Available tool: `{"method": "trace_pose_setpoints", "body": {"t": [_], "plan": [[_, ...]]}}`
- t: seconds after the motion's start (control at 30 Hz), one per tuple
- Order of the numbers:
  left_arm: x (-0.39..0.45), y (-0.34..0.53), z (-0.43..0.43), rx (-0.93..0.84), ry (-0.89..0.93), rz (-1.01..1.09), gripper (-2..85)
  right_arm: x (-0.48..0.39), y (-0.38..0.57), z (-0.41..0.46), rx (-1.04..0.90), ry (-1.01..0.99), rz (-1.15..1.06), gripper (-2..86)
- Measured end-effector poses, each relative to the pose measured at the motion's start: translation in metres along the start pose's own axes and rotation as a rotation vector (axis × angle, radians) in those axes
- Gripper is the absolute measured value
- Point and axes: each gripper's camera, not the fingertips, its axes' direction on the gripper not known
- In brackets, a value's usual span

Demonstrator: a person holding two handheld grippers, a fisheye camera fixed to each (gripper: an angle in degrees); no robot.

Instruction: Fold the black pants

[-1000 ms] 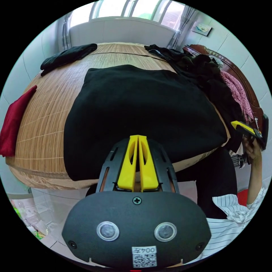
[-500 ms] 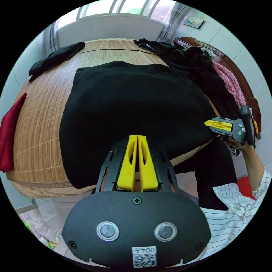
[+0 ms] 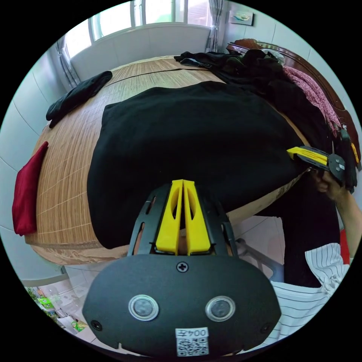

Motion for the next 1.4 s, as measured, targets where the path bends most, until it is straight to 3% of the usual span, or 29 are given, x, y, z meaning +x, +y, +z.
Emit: {"method": "trace_pose_setpoints", "body": {"t": [0.07, 0.23, 0.5, 0.67, 0.87, 0.97, 1.03, 1.2, 1.27, 1.4], "plan": [[0.002, -0.003, 0.004, -0.006, -0.015, 0.003, 0.1, 0.058, 0.007, -0.028, 0.129, -0.058, 0.209, 1.9], [0.01, -0.009, 0.013, -0.015, -0.076, 0.028, 0.1, 0.179, -0.017, -0.027, 0.134, -0.27, 0.478, 8.0], [-0.001, -0.015, 0.026, -0.007, -0.038, -0.023, 0.2, 0.245, -0.089, 0.015, -0.022, -0.286, 0.499, 10.9], [-0.008, -0.018, 0.035, 0.008, -0.021, -0.051, 0.1, 0.268, -0.081, 0.022, -0.039, -0.212, 0.443, 4.1], [-0.018, -0.02, 0.048, 0.025, 0.012, -0.081, 0.1, 0.354, -0.031, 0.033, 0.07, -0.616, 0.795, 5.6], [-0.02, -0.022, 0.054, 0.027, 0.012, -0.077, 0.1, 0.364, -0.032, -0.006, 0.226, -0.449, 0.88, 4.4], [-0.021, -0.022, 0.059, 0.031, 0.013, -0.08, 0.1, 0.359, -0.048, -0.019, 0.299, -0.443, 0.849, 3.9], [-0.025, -0.024, 0.071, 0.038, 0.018, -0.09, 0.1, 0.316, -0.121, 0.001, 0.168, -0.417, 0.585, 3.6], [-0.026, -0.024, 0.078, 0.039, 0.018, -0.091, 0.1, 0.322, -0.13, 0.044, -0.046, -0.408, 0.652, 2.1], [-0.027, -0.023, 0.089, 0.047, 0.014, -0.09, 0.2, 0.359, -0.102, 0.043, 0.038, -0.645, 0.876, 1.1]]}}
